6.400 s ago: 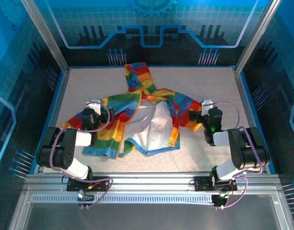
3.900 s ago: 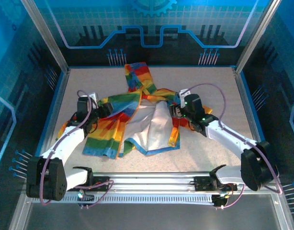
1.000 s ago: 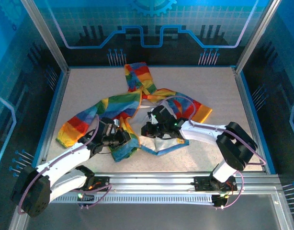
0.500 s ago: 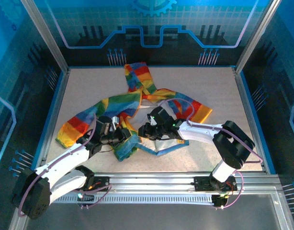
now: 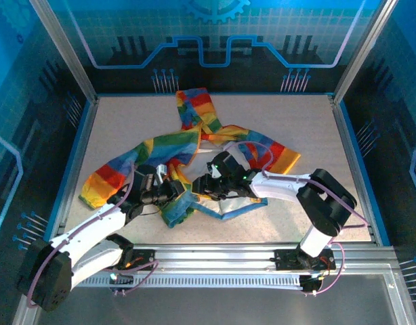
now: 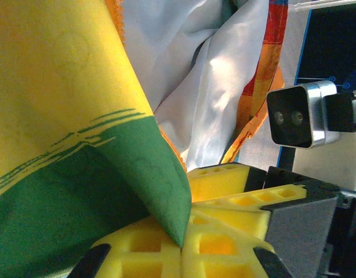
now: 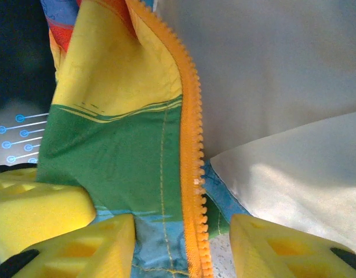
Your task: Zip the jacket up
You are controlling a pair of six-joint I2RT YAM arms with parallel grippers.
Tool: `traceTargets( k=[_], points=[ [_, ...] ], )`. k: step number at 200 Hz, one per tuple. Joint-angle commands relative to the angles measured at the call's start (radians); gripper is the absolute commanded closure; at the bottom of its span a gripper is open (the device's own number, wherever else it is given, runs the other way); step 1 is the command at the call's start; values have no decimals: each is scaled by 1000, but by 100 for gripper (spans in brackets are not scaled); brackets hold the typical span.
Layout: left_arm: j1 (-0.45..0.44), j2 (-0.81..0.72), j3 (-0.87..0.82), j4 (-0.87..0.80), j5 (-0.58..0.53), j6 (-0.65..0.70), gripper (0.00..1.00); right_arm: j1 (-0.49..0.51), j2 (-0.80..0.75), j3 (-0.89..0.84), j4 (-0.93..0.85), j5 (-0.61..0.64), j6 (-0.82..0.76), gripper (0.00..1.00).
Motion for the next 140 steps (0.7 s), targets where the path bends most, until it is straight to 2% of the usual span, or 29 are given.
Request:
traceTargets(
  k=[1,18,35,45,51,76,88,115,140],
  points=[
    [10,-17,-16,13,29,0,100,10,14,-7,47,-29,21,64],
    [13,-19,-17,-8,32,12,100,9,4,-12,91,-29,30,84],
    [17,-31,-13,-51,27,30,100,9,-14,-12,97,-8,20,100],
    [20,-46,-9,-87,19,45,100,9,-26,-34,98,4,11,100],
    [21,-56,-3,-111,13,56,96,9,-32,-41,101,11,5,100],
    [23,-102,46,-238,-31,120,71,11,-58,-35,82,37,-26,100],
    [26,-117,80,-304,-51,158,62,16,-67,-24,68,48,-52,100],
    [29,-124,184,-463,-97,242,51,42,-88,71,-53,97,-158,100],
    [29,-126,286,-576,-136,304,48,58,-115,106,-114,156,-204,100]
  ],
)
